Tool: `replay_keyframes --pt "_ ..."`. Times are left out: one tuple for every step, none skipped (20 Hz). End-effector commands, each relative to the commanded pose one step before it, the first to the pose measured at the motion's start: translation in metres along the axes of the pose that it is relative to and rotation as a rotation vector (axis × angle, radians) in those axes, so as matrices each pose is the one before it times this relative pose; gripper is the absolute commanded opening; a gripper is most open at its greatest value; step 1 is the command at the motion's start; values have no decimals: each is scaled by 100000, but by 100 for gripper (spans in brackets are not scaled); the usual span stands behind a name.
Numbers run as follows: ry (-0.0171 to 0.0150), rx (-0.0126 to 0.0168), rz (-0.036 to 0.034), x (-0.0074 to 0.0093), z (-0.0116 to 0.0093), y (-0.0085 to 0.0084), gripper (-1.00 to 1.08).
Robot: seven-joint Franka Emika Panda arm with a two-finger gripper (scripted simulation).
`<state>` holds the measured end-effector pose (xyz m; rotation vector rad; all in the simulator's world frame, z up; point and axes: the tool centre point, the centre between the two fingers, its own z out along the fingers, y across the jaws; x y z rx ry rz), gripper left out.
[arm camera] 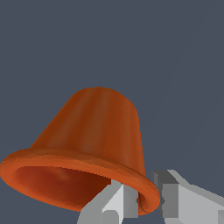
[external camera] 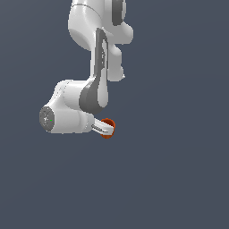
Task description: Pick up the object and move it to a goal position.
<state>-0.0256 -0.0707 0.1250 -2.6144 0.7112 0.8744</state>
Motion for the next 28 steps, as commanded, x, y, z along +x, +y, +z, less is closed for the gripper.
replay_keyframes --pt "261 91 -46 -1516 -2145 533 -100" --pt "0 0 0 -647 -889 241 -100" --pt "0 0 0 -642 -887 239 -100" --pt "0 0 0 -634 -881 237 -100" --pt "-19 -50 82 -593 -854 237 -100" --pt "0 0 0 -616 -869 231 -100" --pt "0 0 0 -613 -872 231 -100" --pt "0 0 0 -609 -871 231 -100" --pt "0 0 0 -585 -842 222 -100" --pt "0 0 0 -552 -802 211 -100" --pt "0 0 0 -517 -763 198 -100" --pt "0 0 0 -479 -719 183 -100" --pt "-10 -65 -22 -433 -645 126 -100" --pt "0 0 0 -386 -603 147 -100" --pt "0 0 0 -345 -545 132 -100" --pt "0 0 0 -307 -490 117 -100" --pt "0 0 0 -271 -436 104 -100" --pt "0 0 0 -236 -383 90 -100" --pt "0 0 0 -202 -332 77 -100" --pt "-23 13 -94 -177 -278 47 -100" --pt "0 0 0 -134 -231 50 -100" --pt "0 0 0 -100 -182 37 -100" --pt "0 0 0 -66 -133 23 -100" --pt "0 0 0 -33 -85 9 -100" --pt "0 0 0 0 -37 -4 -100" --pt "-14 54 -41 31 1 2 -100" --pt "0 0 0 57 50 -27 -100" --pt "0 0 0 24 24 -11 -100"
